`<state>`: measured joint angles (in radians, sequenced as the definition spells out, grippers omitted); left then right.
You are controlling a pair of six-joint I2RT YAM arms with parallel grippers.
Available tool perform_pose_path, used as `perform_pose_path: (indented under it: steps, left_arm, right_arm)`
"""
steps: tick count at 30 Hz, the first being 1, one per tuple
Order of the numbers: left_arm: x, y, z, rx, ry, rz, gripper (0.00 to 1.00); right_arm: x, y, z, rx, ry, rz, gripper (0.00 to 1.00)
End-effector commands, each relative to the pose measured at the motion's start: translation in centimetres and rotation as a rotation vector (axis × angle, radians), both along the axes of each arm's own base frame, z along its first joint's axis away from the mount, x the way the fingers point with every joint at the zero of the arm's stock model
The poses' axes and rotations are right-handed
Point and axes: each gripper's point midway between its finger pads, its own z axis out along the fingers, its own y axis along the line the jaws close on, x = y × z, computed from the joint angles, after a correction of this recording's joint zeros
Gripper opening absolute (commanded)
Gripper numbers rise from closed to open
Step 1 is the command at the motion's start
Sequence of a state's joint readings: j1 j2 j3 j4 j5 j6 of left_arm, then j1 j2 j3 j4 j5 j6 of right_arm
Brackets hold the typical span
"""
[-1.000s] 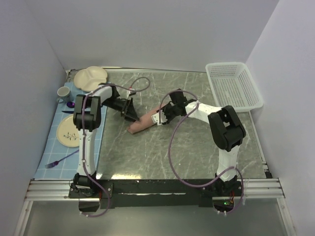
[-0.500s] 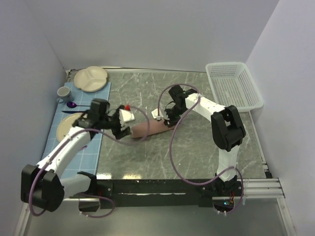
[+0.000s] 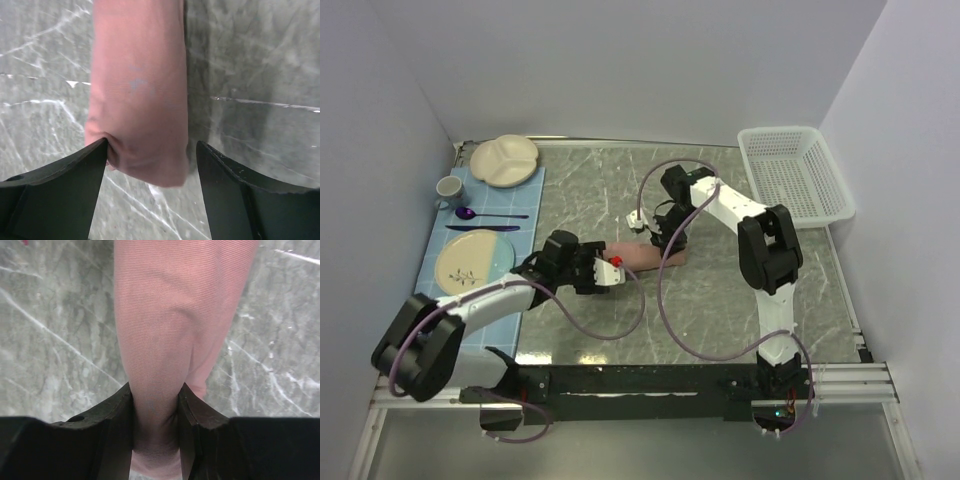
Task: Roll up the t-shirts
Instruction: Roll the T-shirt to the center of the board.
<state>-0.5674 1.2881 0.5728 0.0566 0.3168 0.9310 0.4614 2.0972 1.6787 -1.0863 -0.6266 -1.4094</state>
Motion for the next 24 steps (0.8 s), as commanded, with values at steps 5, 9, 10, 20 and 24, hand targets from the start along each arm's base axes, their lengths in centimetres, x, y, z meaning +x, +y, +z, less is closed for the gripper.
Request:
perform_pose_path:
  steps: [5,9,10,20,24]
  left_arm:
    - [2.8,-2.6,-0.7,0.035,-0.077,-0.103,0.76]
    - [3.6,-3.1,-2.2,0.062,-0.076,-0.121,0.74]
    - [3.8,-3.2,-2.4,0.068,-0.066,-0.119,0.72]
    - [5.2,-5.0,-3.8,0.063,0.114,-0.111,0.29]
    - [3.9,-5.0,-4.0,0.064,0.194,-0.135,0.29]
  right_arm:
    - [-1.8,-0.8,0.4,-0.001,0.151,-0.002,0.39]
    - [-1.3,-1.0,0.2,-0.002,0.167,-0.012,0.41]
    - [-1.2,-0.9,0.1,0.0,0.176,-0.015,0.41]
    - [-0.1,-1.8,-0.3,0.048,0.109,-0.069,0.61]
    - [0.8,-1.9,0.9,0.117,0.084,-0.18,0.99]
